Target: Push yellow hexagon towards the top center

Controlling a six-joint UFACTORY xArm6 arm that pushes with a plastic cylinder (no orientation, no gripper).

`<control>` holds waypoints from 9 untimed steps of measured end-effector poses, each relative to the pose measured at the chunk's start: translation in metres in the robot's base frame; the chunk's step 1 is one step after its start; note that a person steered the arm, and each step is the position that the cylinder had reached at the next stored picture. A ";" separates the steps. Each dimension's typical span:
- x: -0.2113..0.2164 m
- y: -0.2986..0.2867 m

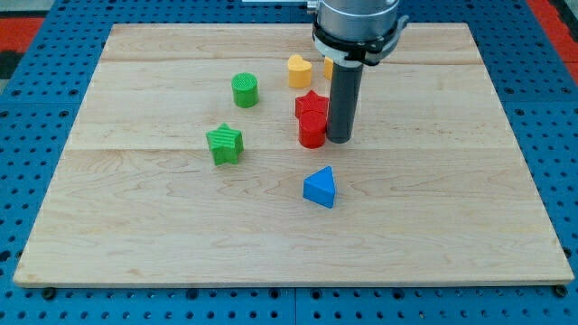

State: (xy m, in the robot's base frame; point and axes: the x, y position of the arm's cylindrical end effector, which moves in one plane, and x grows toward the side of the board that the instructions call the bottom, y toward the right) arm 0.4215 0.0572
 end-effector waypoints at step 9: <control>-0.110 0.018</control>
State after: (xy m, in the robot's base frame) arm 0.3115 0.0755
